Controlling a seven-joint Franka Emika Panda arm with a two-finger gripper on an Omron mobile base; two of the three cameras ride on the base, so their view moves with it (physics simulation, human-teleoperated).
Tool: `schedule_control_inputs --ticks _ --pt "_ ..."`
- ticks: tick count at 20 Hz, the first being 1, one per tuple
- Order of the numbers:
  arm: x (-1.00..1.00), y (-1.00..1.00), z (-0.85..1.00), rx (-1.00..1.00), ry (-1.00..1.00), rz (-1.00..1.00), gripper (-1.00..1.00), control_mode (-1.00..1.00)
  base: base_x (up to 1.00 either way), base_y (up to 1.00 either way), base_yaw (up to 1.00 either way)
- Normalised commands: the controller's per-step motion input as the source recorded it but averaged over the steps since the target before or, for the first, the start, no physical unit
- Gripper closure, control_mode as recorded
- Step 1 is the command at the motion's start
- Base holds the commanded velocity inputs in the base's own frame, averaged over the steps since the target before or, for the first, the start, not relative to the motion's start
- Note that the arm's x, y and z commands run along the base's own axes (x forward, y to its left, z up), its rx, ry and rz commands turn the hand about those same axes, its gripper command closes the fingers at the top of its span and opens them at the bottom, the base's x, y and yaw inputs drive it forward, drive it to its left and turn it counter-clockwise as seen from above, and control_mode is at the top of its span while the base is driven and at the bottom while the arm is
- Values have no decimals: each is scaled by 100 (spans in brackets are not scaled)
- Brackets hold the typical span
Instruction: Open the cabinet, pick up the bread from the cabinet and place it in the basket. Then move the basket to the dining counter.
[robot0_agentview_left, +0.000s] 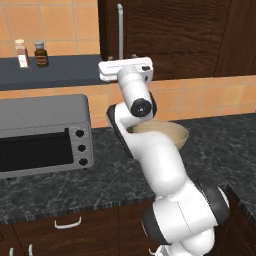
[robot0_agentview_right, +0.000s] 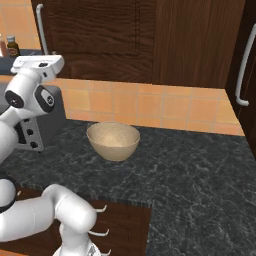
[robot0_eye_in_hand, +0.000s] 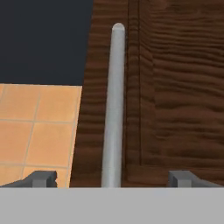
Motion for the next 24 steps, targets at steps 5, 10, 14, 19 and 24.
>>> schedule_control_inputs --ticks 5,10,14,19,24 --pt "50 17 0 0 0 0 -100 -100 0 0 0" --pt "32 12 0 0 0 0 -100 -100 0 0 0" --pt "2 0 0 0 0 0 100 -100 0 0 0" --pt "0 0 0 0 0 0 100 -100 0 0 0" --pt "-1 0 0 0 0 1 100 -100 0 0 0"
